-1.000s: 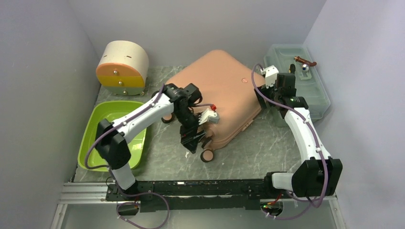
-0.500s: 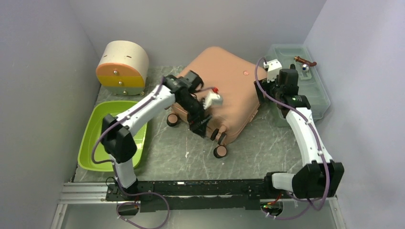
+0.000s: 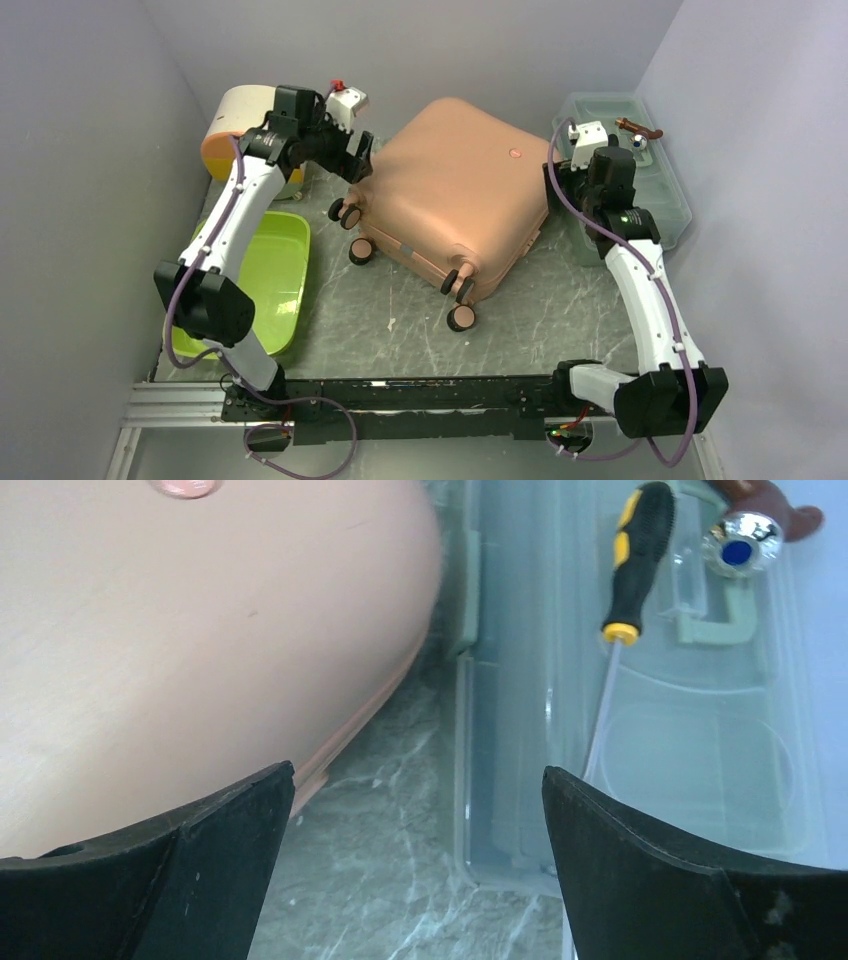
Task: Open, take out, and arrange the luggage
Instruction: Rotate the luggage at the center of the board.
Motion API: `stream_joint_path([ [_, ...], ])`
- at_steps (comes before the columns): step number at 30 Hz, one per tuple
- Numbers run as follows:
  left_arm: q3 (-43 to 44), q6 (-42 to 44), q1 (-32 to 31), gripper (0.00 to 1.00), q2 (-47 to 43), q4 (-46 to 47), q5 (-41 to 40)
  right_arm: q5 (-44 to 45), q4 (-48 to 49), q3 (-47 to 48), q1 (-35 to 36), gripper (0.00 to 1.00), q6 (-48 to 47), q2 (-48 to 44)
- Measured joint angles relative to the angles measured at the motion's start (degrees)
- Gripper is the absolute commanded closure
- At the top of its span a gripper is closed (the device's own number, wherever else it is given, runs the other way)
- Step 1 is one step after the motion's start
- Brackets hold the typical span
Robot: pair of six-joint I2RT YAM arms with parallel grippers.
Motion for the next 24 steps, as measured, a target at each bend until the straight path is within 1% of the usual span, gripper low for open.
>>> stream_joint_path([
  [2, 1.07, -0.70, 0.31, 0.01, 1.88, 1.75, -2.29, 3.06, 1.38, 0.04, 0.00, 0.12, 0.72, 1.60],
  [3, 1.88, -0.92, 0.31, 0.01, 3.17, 2.58, -3.30, 4.42, 1.90, 0.13, 0.00, 0.17, 1.05, 2.62],
  [4, 2.78, -1.05, 0.31, 0.01, 4.61, 3.56, -4.35, 5.46, 2.05, 0.39, 0.00, 0.24, 1.36, 3.65],
  [7, 4.26, -1.77, 0.31, 0.01, 8.55, 6.38, -7.37, 8.13, 2.34, 2.27, 0.00, 0.49, 2.49, 7.96],
  [8, 4.26, -1.99, 0.31, 0.01, 9.57, 7.19, -8.37, 8.79, 2.29, 3.02, 0.00, 0.56, 3.04, 9.35],
  [10, 4.31, -2.47, 0.37, 0.01, 11.21, 9.79, -10.51, 9.86, 2.29, 4.17, 0.00, 0.64, 3.76, 11.43],
  [11, 4.33, -2.54, 0.50, 0.01, 11.72, 10.34, -11.26, 10.29, 2.29, 4.72, 0.00, 0.67, 4.28, 12.35],
  [16, 5.20, -2.54, 0.68, 0.00, 14.78, 12.31, -14.58, 10.80, 2.21, 5.77, 0.00, 0.71, 5.46, 14.91],
  [17, 5.46, -2.54, 0.68, 0.02, 15.34, 12.63, -14.73, 10.78, 2.21, 5.79, 0.00, 0.71, 5.57, 15.28],
  [24, 6.01, -2.12, 0.70, 0.04, 17.07, 12.98, -14.64, 9.38, 1.97, 7.02, 0.00, 0.72, 5.95, 19.52],
])
